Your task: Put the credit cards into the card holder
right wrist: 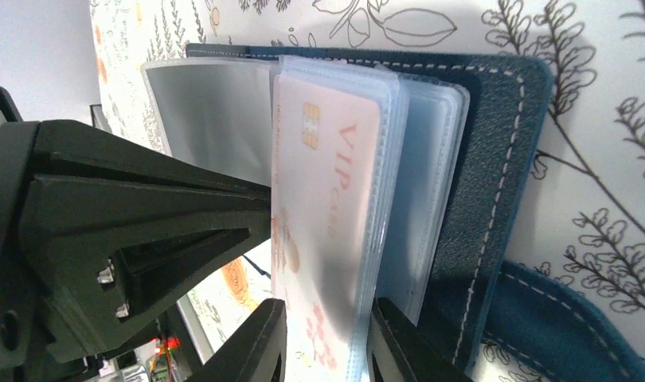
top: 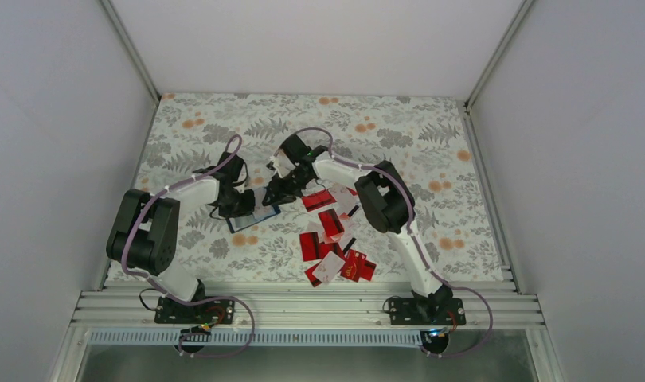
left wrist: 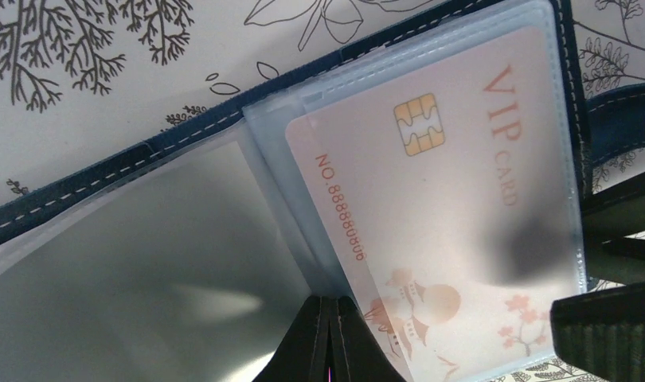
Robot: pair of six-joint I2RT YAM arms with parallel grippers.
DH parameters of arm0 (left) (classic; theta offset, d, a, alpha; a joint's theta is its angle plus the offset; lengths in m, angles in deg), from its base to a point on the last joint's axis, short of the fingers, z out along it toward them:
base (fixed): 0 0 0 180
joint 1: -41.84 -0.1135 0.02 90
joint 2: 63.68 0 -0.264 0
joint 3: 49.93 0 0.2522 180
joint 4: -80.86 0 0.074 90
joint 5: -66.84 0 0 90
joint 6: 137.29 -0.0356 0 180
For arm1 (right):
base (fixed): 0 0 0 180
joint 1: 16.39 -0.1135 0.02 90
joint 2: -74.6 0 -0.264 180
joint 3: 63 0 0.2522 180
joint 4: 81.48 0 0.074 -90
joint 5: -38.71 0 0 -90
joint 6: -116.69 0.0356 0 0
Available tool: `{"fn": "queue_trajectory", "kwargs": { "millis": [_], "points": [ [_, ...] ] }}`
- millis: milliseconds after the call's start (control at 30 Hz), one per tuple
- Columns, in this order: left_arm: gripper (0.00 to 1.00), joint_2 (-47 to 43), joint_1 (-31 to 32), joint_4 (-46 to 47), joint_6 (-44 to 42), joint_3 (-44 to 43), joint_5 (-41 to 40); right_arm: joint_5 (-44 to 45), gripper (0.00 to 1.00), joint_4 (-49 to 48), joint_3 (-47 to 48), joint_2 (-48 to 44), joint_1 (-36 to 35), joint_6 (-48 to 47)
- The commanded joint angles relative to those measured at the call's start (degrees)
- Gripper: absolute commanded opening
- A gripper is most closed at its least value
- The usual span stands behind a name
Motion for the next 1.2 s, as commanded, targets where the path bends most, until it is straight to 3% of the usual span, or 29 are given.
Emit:
{"fn": "queue_trajectory", "kwargs": {
  "millis": [0, 933, 1167],
  "points": [
    [0.02, 2.7, 0.6, 1.3, 0.0, 0.9, 0.6, 4.4, 0.26, 3.9, 3.1, -0.3, -1.1, -1.8],
    [0.02, 5.0, 2.3, 0.8, 2.8, -4.5, 3.3, 9.1, 0.26, 9.7, 6.8, -3.5, -4.0, -3.2],
    [0.03, -0.4, 2.3, -4.1, 4.7, -6.6, 2.7, 10.3, 0.27, 10.4, 6.6, -4.1, -4.0, -3.4]
  ]
}}
